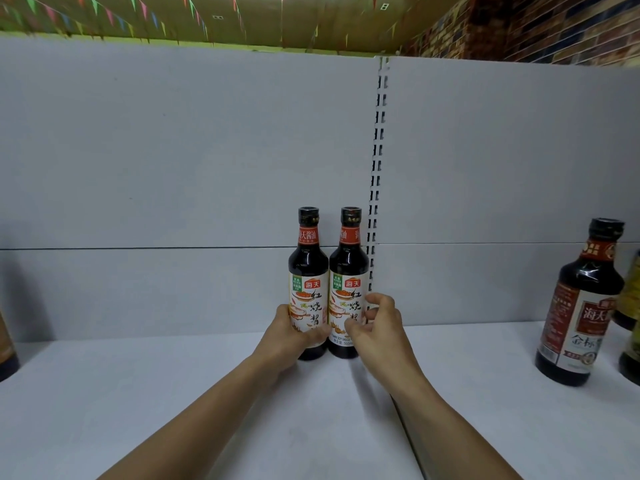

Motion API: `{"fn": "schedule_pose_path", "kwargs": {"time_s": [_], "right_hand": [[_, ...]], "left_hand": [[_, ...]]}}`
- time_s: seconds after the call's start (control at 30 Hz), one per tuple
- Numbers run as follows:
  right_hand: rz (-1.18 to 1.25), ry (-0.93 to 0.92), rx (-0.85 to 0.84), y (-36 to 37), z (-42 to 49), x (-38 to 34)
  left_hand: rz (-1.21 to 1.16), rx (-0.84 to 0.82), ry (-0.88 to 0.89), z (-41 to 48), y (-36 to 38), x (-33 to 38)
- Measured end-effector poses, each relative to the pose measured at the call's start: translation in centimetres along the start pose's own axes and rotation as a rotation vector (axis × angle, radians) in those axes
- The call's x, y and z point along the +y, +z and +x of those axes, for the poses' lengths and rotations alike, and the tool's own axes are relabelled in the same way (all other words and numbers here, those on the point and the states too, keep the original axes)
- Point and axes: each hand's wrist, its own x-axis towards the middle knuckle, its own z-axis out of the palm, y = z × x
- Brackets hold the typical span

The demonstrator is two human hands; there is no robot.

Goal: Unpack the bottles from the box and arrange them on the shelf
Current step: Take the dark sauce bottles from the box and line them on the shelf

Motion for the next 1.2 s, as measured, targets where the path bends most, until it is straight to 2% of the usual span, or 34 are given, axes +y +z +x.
{"fn": "schedule_pose_path", "kwargs": {"time_s": [0.3, 0.4, 0.5, 0.63, 0.87, 1.03, 1.2], "right_hand": [[-0.019, -0.01, 0.033, 0.2, -0.4, -0.3], [-0.022, -0.062, 0.074, 0.2, -0.9, -0.7], [-0.001, -0.129, 0.047, 0.1, -1.8, -1.6], [0.047, -0.195, -0.072, 0.8, -3.3, -2.8], [0.038, -0.346, -0.31, 2.7, -7.3, -6.6], [0.064, -0.432, -0.473, 5.4, -11.1, -9.8], [0.163, -0.477, -0.664, 10.6, -16.9, -13.2]], "left_hand": [[-0.014, 0.033, -0.032, -1.3, 0.4, 0.8], [-0.037, 0.063, -0.038, -2.6, 0.5, 1.6], [0.001, 0.089, -0.06, -4.6, -0.1, 2.6], [0.097, 0.159, -0.069, -7.9, -1.9, 3.7], [0.038, 0.276, 0.006, -14.9, -5.7, 3.6], [0.05, 0.449, 0.06, -20.3, -9.2, 3.0], [0.108, 0.65, 0.038, -28.2, -14.7, 1.7]]}}
